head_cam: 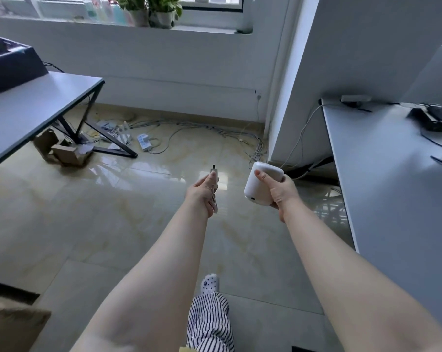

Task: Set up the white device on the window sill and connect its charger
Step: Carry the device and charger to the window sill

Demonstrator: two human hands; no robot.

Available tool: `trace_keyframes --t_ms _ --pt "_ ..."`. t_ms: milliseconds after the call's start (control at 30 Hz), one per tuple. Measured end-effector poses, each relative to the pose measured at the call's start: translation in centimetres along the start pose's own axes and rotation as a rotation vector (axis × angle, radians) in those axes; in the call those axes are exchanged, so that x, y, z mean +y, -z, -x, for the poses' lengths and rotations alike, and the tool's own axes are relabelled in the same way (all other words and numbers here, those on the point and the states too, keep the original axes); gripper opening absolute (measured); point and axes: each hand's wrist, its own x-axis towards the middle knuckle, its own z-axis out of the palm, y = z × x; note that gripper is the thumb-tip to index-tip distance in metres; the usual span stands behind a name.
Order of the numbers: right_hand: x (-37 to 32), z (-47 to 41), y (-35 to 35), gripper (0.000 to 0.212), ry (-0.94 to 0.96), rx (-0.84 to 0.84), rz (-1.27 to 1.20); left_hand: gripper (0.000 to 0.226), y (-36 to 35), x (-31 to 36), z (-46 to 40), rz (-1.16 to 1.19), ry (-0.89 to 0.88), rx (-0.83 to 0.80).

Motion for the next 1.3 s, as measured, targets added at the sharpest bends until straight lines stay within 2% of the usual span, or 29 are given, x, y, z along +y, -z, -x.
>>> trace_keyframes --t_ms 67,167,333,567,633,733,767,900,1033,1167,1300 --pt "-0.5 -2.3 -1.3 0.074 0.0 -0.002 0.005 0.013 -0.2 1.2 -2.4 0.014 0.004 0.009" --pt "-1.5 -6.4 -3.6 0.067 -0.001 -0.005 0.02 0.013 -1.0 3.2 -6.7 0.031 -0.007 0.006" --pt "-4.2 -14.4 -8.4 0.065 0.017 0.009 0.026 0.011 -3.2 7.8 -15.3 0.063 -0.008 -0.025" --pt "-9.6 -24.5 -15.5 0.074 0.019 0.02 0.01 0.038 -6.0 16.6 -25.3 0.112 -0.042 -0.043" --pt "-10.8 -26.7 -17.0 0.072 0.023 0.018 0.009 0.035 -6.6 18.7 -27.6 0.11 -0.058 -0.04" --pt "-12.5 -30.1 -19.0 0.082 0.005 0.023 0.017 0.014 -7.6 21.1 -31.1 0.082 -0.036 -0.053" --pt "-12.9 -31.1 -19.5 0.083 -0.003 0.025 0.021 0.014 -8.0 21.6 -32.1 0.071 -0.028 -0.052" --pt "-14.6 -36.1 -21.5 0.064 -0.001 0.007 0.0 0.03 -9.8 24.2 -36.6 0.063 -0.031 -0.015" --pt "-16.7 -42.6 -23.2 0.059 0.014 -0.003 0.006 0.024 -11.8 27.0 -42.2 0.023 -0.014 0.015" --pt "-19.3 -49.9 -25.2 0.062 0.008 -0.016 0.011 0.031 -15.4 30.2 -48.4 0.112 -0.01 0.017" --pt "-22.3 -56.4 -27.1 0.08 -0.014 -0.041 0.024 0.036 -19.0 33.4 -53.9 0.18 -0.024 0.009"
